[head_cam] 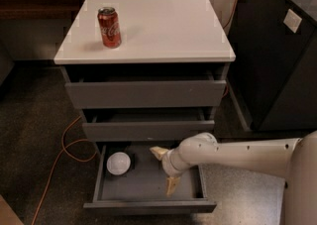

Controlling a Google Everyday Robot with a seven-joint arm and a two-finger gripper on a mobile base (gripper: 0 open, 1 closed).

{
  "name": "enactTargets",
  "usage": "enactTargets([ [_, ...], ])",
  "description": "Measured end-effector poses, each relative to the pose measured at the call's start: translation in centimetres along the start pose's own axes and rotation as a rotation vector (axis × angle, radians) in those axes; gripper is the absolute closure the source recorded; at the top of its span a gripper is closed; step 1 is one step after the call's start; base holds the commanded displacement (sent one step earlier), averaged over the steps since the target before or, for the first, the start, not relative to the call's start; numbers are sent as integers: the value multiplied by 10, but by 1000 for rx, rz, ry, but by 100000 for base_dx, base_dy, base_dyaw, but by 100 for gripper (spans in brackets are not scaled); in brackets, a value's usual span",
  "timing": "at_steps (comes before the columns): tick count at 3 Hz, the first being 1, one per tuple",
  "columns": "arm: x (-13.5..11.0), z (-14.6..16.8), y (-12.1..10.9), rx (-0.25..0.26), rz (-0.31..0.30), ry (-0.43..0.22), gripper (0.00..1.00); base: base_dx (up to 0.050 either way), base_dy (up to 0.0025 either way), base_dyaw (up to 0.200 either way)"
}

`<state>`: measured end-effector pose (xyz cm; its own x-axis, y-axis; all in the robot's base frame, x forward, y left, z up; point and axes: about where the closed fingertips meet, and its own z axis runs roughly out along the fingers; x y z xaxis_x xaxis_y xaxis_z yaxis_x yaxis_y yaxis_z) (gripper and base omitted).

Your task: Place coke can into bottom drawer

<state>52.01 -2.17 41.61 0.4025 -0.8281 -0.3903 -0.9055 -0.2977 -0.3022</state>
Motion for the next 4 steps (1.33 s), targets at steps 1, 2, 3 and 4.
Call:
enactTargets([
  [1,-11,-17,-23,-27,-61,27,0,0,0,0],
  [2,-11,-19,-24,-34,-66,30,0,0,0,0],
  [3,-19,-32,-28,-19,-66,17,0,0,0,0],
  [4,-34,-63,-43,1,-74,-7,0,0,0,0],
])
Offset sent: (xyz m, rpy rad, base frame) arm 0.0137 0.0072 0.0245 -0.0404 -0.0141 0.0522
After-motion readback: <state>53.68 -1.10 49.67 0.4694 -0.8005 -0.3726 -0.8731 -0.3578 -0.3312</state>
